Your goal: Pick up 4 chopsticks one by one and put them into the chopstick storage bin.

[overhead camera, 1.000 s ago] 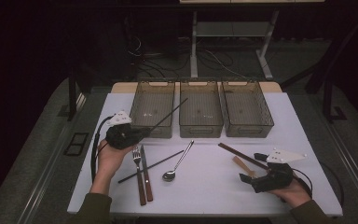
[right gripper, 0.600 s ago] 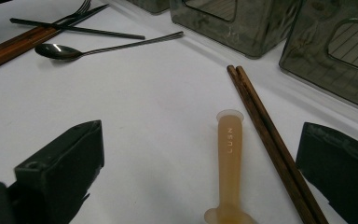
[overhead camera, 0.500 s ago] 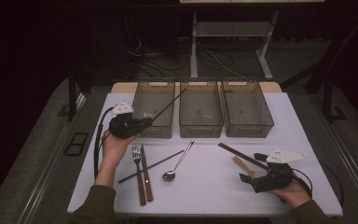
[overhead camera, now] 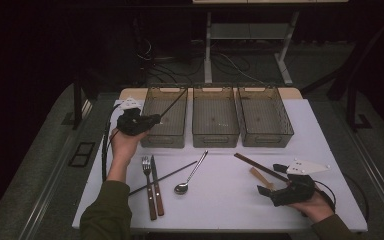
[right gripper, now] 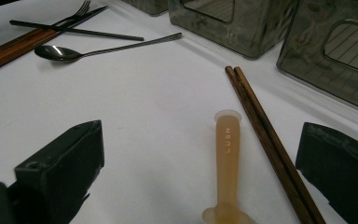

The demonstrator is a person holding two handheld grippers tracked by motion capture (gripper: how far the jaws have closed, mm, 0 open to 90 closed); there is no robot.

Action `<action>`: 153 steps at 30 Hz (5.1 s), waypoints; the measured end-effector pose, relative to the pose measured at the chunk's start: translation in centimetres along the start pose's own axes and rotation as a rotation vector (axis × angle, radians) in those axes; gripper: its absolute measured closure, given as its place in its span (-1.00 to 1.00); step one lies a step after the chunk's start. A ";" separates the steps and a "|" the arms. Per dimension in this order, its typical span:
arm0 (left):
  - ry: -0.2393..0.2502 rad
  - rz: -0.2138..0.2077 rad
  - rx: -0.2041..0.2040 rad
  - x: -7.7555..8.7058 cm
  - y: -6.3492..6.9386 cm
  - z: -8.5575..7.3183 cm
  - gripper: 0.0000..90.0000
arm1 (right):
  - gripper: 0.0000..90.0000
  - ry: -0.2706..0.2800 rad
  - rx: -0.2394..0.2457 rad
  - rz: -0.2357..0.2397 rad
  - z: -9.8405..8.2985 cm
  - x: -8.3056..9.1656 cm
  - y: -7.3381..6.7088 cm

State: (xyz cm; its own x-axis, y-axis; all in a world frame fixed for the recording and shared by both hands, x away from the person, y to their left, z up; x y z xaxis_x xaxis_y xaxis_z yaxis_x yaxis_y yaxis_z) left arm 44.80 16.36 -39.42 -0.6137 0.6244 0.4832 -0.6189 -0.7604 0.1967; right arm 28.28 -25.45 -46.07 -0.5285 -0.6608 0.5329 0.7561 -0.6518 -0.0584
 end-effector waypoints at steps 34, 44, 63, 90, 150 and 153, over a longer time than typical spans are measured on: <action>-0.075 0.156 0.075 -2.5 -3.2 -1.4 0.83 | -0.97 0.004 0.008 0.002 0.0 0.0 0.0; -0.058 0.148 0.081 -2.4 -3.2 -1.3 0.65 | -0.97 0.004 0.008 0.002 0.0 0.0 0.0; -0.066 0.031 0.006 0.2 -1.1 -0.5 0.11 | -0.97 0.003 0.003 0.001 0.0 0.1 0.0; -0.133 -0.092 -0.107 3.6 4.5 -5.4 -0.28 | -0.97 0.016 0.001 -0.006 0.1 0.3 0.1; -0.416 -0.162 -0.233 2.7 7.5 -12.8 0.72 | -0.97 0.006 0.009 -0.007 0.1 0.3 -0.1; -0.423 -0.163 -0.246 2.6 7.4 -12.9 0.74 | -0.97 0.007 0.010 -0.008 0.1 0.3 -0.1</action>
State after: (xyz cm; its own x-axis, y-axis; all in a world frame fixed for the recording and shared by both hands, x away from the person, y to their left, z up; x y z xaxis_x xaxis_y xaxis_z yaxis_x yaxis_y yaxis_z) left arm 32.36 14.66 -47.70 -0.2790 0.5659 0.7758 -0.8181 -0.5632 0.1166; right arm 28.07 -25.55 -45.85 -0.5375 -0.6582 0.5271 0.7554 -0.6536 -0.0458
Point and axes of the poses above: each handheld gripper's, and its own axes: x roughly backward along the jaws, z roughly out of its top, y roughly to its right, the point moved 5 cm from there along -x, roughly forward along the jaws, and after that the axes turned 5 degrees about x, right-handed, at the moved point
